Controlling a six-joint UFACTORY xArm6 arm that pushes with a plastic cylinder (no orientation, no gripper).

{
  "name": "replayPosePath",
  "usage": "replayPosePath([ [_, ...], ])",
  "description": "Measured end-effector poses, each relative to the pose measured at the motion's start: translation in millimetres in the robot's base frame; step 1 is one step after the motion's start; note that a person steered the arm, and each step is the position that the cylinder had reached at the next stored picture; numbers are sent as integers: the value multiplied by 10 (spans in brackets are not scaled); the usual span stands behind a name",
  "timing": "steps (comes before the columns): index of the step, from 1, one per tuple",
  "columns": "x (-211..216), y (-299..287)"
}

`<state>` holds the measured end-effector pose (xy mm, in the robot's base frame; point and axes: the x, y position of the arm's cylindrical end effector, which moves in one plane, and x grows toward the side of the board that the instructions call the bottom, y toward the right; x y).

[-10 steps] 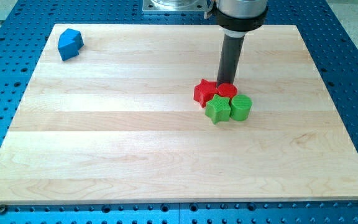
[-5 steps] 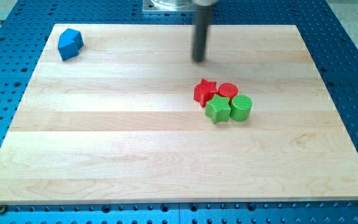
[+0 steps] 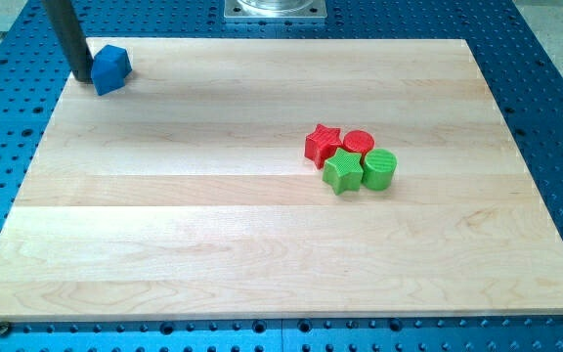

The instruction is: Separate blue triangle from the blue cube

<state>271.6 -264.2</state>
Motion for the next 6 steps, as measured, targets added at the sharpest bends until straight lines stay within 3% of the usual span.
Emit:
replayPosePath([
  [2,599,274],
  [3,672,487],
  [4,478,254],
  [5,410,393],
  [6,410,928],
])
